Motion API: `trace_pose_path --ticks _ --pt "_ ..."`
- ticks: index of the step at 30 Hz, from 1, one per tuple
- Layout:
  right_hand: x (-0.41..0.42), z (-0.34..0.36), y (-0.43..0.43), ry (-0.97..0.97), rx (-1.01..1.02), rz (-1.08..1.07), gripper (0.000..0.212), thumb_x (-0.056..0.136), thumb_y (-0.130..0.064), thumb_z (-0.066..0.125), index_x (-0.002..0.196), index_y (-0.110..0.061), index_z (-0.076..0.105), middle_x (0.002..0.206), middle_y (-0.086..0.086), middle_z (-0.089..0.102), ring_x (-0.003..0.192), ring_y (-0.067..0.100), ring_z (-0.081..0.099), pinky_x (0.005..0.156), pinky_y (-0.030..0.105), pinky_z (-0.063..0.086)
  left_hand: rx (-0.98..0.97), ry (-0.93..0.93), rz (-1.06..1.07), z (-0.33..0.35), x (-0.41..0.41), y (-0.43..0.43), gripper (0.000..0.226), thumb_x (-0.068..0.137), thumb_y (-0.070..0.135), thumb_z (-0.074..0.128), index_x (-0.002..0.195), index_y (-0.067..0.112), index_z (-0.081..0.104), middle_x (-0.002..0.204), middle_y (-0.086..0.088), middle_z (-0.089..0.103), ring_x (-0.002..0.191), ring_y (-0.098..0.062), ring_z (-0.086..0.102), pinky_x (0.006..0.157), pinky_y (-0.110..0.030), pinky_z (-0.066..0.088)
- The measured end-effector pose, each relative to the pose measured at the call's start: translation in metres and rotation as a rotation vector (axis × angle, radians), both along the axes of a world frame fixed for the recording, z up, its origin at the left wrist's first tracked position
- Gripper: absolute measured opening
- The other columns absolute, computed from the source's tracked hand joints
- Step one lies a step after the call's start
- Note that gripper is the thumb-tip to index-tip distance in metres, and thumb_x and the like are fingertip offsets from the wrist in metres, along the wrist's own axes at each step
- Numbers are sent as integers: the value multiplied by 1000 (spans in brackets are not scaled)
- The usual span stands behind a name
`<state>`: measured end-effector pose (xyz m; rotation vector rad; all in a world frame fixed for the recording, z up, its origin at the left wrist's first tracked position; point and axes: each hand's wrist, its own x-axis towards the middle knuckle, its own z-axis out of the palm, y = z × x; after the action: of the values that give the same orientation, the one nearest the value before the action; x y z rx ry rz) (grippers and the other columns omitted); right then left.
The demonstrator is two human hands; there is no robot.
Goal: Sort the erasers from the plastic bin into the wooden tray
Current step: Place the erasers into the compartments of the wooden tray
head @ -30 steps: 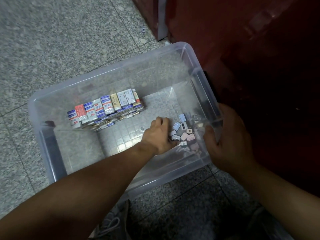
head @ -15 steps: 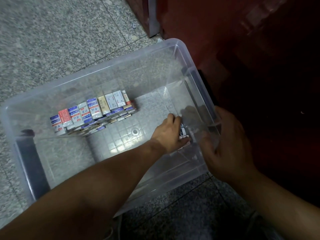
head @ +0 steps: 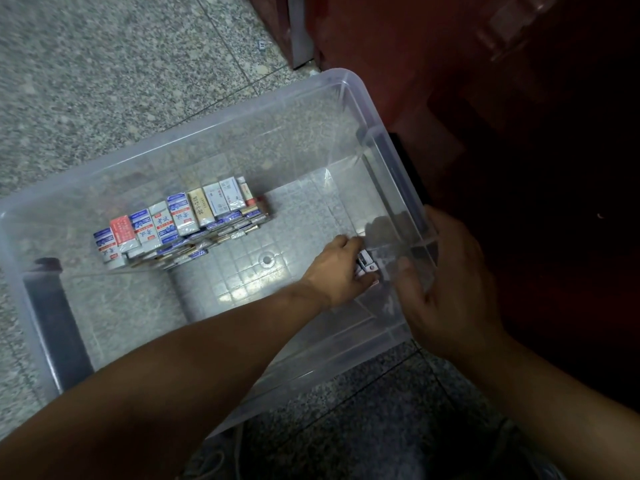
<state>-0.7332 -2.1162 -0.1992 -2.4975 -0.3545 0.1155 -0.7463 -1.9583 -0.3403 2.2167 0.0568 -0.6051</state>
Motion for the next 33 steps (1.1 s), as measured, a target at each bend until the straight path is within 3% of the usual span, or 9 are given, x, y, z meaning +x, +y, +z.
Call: trace_pose_path --ticks 4,9,13,16,21,27,30,33 --pt "0 1 1 3 8 -10 65 91 -38 55 146 -5 44 139 12 53 129 25 48 105 26 34 -54 71 1 7 -2 -5 42 92 29 63 131 20 52 125 -2 55 108 -20 59 82 -25 38" --pt "-1 2 1 41 9 -35 66 89 -33 64 147 -8 44 140 9 53 129 22 48 104 27 36 -146 156 41 8 2 -6 29 89 29 63 118 31 58 106 7 64 96 -14 61 82 -30 50" --pt "-1 3 1 43 15 -14 68 89 -41 52 147 -7 44 139 9 53 128 22 49 104 25 34 -171 160 96 6 1 -10 7 93 28 64 96 31 59 95 5 67 90 -17 66 81 -35 55" --pt "0 3 2 43 15 -25 70 87 -43 49 147 -7 44 138 9 54 127 22 49 103 23 33 -209 172 114 7 1 -9 6 94 25 63 94 32 62 89 8 68 83 -11 67 77 -32 57" --pt "-1 2 2 35 13 -30 71 87 -44 50 147 -8 44 141 10 53 129 22 48 104 23 32 -148 185 67 10 0 -9 14 95 25 56 107 28 64 101 5 68 91 -14 64 83 -31 54" --pt "-2 4 3 64 13 -37 71 86 -43 53 148 -9 44 142 8 53 130 23 48 105 30 38 -215 213 78 12 -3 -9 18 91 29 57 106 24 65 104 1 70 98 -18 67 91 -41 55" --pt "-1 7 4 68 25 -26 71 86 -43 51 147 -9 45 142 8 54 130 26 50 105 40 44 -265 229 151 16 -4 -8 20 94 24 58 113 29 63 91 0 71 83 -15 70 80 -35 58" --pt "0 6 4 48 25 -27 69 85 -39 49 146 -7 46 141 10 55 129 26 50 106 38 42 -324 244 210 24 0 -4 21 98 20 61 118 26 64 79 8 66 61 1 62 61 -20 50"
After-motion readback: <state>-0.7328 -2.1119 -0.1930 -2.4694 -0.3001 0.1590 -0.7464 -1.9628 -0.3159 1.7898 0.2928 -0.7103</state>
